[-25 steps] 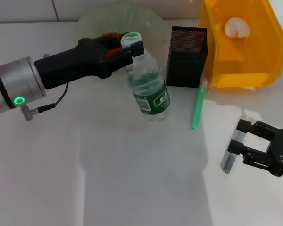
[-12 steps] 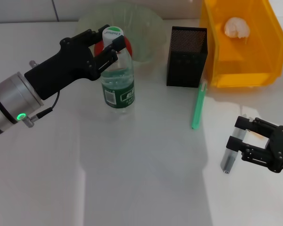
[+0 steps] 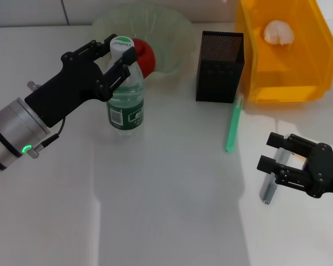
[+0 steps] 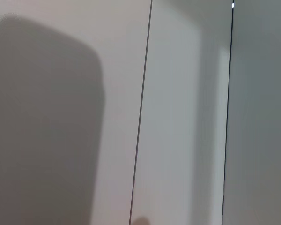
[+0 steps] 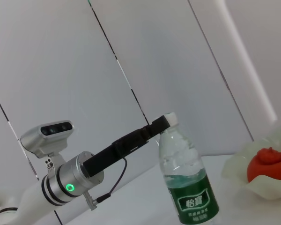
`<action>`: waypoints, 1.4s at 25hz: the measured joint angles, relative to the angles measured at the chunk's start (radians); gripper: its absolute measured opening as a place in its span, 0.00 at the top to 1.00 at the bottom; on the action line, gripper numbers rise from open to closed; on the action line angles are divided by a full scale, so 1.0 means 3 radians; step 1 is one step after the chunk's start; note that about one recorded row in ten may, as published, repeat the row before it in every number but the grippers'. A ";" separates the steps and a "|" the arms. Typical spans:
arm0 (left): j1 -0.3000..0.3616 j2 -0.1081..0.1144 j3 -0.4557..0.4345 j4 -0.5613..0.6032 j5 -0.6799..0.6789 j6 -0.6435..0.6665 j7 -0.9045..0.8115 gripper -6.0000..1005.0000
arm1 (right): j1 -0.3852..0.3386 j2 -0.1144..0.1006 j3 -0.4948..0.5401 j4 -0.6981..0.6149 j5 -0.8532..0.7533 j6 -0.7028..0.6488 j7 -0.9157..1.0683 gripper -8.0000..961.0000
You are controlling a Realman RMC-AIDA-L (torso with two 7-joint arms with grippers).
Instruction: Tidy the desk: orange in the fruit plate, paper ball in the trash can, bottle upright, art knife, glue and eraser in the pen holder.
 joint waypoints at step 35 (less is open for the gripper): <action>0.0180 0.0085 0.0024 -0.0141 -0.0318 0.0911 -0.0029 0.26 | 0.0065 -0.0016 0.0011 -0.0216 0.0010 -0.0120 0.0242 0.19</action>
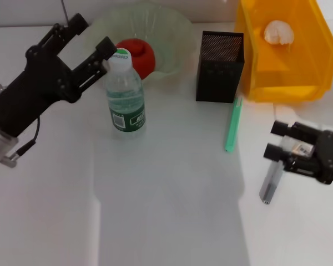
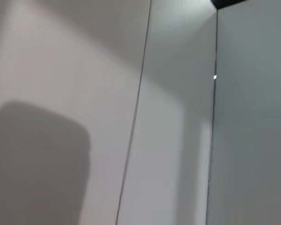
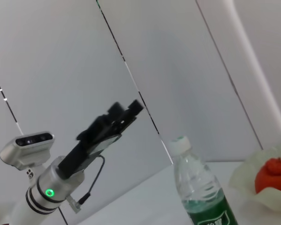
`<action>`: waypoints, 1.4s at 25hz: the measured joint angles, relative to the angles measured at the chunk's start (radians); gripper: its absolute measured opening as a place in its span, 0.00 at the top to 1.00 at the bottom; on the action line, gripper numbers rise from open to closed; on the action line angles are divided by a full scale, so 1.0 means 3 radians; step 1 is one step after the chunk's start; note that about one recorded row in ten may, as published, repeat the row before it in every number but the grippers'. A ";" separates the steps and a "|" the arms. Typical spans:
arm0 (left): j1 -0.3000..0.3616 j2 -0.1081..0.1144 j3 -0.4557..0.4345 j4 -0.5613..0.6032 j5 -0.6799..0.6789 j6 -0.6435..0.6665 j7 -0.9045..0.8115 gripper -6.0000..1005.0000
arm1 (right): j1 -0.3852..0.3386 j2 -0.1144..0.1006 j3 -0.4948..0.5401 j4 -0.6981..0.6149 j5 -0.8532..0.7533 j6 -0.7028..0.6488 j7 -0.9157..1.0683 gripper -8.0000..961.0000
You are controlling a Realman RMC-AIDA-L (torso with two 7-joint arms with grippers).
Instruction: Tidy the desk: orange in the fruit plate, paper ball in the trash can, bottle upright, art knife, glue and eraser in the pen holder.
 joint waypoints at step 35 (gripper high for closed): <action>0.0073 0.0338 -0.0289 0.0809 0.2572 -0.0149 -0.1250 0.24 | 0.1771 0.0046 -0.1895 -0.1992 -0.3133 0.0561 0.5294 0.19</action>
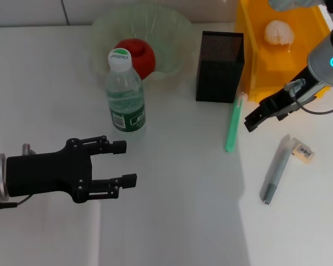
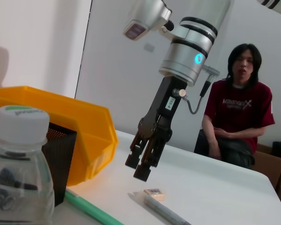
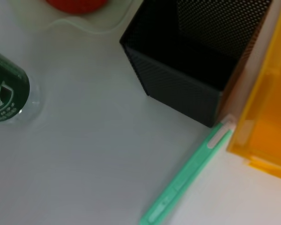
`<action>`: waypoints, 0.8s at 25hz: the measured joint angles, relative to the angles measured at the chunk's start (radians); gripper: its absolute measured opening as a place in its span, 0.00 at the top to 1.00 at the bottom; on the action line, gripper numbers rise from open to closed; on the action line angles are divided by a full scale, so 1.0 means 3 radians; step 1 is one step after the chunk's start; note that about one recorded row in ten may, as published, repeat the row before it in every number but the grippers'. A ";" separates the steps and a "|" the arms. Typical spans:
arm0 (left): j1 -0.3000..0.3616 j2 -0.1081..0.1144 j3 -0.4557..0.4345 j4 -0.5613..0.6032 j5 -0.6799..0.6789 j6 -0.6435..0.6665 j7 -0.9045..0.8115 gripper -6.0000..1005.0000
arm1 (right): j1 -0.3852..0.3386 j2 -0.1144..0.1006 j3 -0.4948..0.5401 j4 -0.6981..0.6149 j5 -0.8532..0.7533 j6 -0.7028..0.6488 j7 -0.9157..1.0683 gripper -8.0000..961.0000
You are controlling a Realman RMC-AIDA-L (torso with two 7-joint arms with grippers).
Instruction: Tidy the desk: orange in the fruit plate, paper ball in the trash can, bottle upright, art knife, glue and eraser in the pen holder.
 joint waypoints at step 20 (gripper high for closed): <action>-0.0045 -0.0128 -0.0034 0.0003 0.0091 -0.0226 0.0009 0.24 | 0.0534 0.0011 -0.0302 0.1162 0.0278 0.0883 0.0312 0.19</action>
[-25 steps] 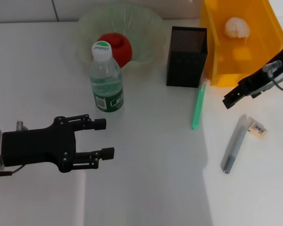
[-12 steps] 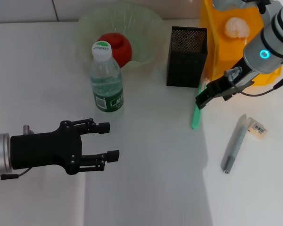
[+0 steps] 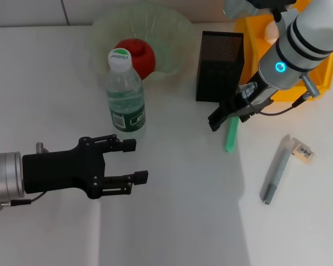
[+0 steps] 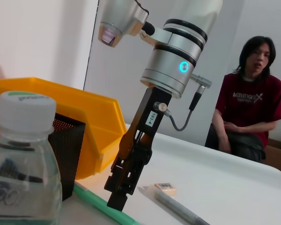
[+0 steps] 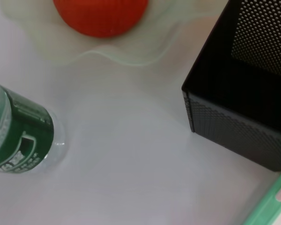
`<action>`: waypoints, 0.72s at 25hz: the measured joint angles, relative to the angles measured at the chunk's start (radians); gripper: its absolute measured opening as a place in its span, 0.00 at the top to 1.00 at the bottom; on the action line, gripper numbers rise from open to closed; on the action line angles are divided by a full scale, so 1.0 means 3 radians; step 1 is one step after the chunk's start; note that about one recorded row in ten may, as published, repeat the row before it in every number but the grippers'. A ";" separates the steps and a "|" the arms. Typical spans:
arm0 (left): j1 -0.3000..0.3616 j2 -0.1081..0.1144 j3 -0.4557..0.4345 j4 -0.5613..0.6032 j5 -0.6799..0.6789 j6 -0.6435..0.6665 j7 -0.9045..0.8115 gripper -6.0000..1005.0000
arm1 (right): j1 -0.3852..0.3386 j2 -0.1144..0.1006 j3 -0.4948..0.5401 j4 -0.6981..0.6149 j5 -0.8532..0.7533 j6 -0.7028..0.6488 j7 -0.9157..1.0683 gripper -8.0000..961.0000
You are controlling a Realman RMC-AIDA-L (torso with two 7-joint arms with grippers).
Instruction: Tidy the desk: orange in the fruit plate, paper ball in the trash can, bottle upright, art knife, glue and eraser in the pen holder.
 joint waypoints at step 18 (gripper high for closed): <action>-0.0023 -0.0058 0.0000 -0.0011 -0.0018 -0.0027 0.0000 0.24 | 0.0126 -0.0017 -0.0010 0.0321 -0.0161 0.0176 0.0001 0.51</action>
